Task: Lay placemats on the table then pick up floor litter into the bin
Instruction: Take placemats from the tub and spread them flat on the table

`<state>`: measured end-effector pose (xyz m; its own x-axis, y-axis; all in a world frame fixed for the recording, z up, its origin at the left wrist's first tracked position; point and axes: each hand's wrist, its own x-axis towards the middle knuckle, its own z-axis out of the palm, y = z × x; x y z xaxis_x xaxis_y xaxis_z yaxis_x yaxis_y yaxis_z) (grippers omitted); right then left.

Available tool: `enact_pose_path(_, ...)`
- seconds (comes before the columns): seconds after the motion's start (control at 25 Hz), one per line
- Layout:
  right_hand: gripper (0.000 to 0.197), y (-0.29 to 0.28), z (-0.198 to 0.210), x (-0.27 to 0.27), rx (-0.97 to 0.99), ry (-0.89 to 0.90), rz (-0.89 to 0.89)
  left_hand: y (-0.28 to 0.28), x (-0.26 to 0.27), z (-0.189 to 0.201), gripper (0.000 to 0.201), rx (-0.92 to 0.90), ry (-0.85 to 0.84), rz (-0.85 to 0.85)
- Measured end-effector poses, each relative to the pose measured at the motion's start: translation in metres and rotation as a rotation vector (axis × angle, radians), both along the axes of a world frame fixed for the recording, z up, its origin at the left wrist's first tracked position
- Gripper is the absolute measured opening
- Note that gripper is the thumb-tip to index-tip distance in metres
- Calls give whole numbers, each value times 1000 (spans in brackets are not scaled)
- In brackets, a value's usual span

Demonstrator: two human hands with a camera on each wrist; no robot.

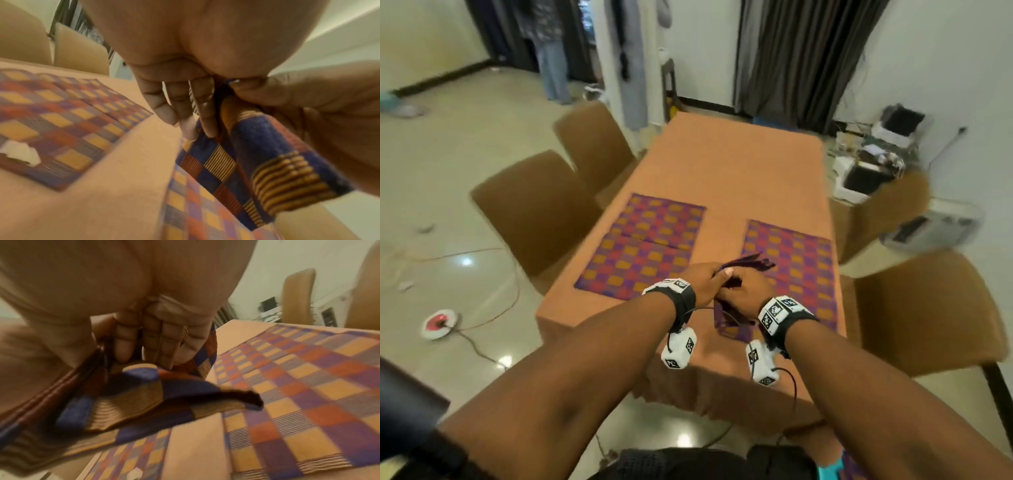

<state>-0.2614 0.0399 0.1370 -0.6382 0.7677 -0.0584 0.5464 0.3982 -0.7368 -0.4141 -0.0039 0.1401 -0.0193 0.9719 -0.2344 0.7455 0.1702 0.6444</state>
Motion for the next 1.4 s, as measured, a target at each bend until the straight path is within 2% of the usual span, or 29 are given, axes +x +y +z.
enact_pose_path(0.08, 6, -12, -1, -78, -9, -47, 100, -27, -76, -1, 45, -27, 31, 48)
enact_pose_path(0.24, 26, -43, 0, -242, -8, -75, 285, -92, -226, 7, 35, -35, 43, 259)
enact_pose_path(0.4, 32, -74, 5, -362, -11, -70, 429, -150, -324, 21, 31, 20, -41, 455)
enact_pose_path(0.64, 38, -91, -10, -496, -303, 106, 371, -175, -461, 9, 31, 11, -66, 583)
enact_pose_path(0.76, 38, -78, -24, -557, -303, 133, 341, -158, -521, 5, 38, -24, -77, 574)
enact_pose_path(0.92, 34, -57, -34, -646, -320, 153, 280, -140, -603, 1, 38, -26, -5, 569)
enact_pose_path(1.04, 32, -59, -28, -707, -287, 73, 329, -145, -665, -1, 36, -30, 58, 593)
enact_pose_path(1.12, 30, -57, -23, -744, -277, 19, 319, -145, -706, 4, 34, -22, 41, 587)
enact_pose_path(1.28, 18, -53, -3, -820, -148, 8, 235, -127, -792, 25, 35, 24, 129, 447)
enact_pose_path(1.4, 22, -47, 15, -868, -88, 45, 103, -107, -848, 40, 25, 85, 74, 346)
